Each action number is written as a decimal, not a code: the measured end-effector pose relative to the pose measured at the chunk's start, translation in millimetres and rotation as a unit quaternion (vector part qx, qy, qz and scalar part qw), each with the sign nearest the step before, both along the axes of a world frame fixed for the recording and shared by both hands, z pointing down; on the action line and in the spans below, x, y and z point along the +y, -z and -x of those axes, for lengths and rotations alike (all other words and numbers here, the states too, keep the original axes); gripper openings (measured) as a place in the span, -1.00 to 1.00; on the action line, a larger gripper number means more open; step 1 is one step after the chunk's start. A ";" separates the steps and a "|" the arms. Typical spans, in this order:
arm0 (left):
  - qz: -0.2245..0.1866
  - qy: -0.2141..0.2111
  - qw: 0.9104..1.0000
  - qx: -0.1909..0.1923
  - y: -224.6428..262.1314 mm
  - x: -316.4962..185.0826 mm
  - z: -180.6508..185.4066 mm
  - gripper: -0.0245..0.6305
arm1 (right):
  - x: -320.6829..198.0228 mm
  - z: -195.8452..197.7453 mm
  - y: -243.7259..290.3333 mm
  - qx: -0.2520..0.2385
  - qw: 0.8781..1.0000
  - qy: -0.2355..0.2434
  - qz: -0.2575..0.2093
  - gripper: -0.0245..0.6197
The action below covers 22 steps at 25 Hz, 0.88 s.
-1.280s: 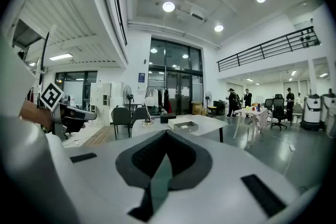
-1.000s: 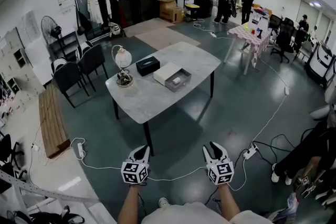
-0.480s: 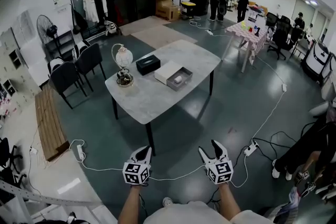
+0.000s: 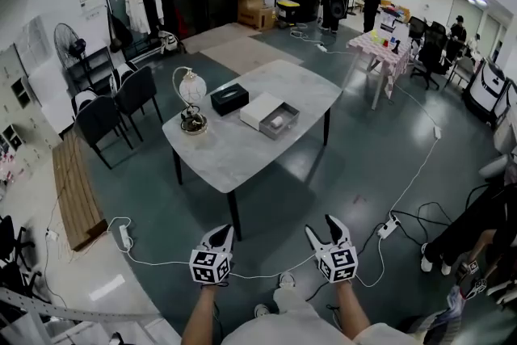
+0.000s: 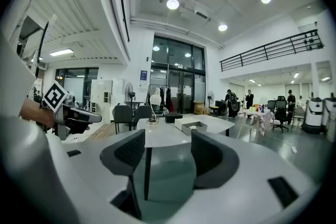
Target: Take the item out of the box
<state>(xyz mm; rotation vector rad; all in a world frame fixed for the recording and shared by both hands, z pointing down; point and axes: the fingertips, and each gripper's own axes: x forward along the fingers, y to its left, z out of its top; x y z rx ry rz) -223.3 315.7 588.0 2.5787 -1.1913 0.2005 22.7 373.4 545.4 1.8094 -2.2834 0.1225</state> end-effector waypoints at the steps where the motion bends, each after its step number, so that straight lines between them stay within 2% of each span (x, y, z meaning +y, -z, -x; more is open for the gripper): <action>1: 0.001 0.000 1.000 0.000 -1.1 -1.2 0.3 -0.87 | -1.9 0.1 -0.4 0.000 1.000 0.000 0.000 -0.11; 10: 0.004 0.001 1.000 -0.004 -8.0 -31.5 -7.4 -0.87 | -32.6 -7.4 -9.6 -0.004 1.000 0.001 0.003 -0.12; 22: 0.007 0.009 1.000 -0.012 -4.6 -119.9 -43.9 -0.87 | -125.7 -41.0 -16.5 -0.011 1.000 0.014 0.010 -0.12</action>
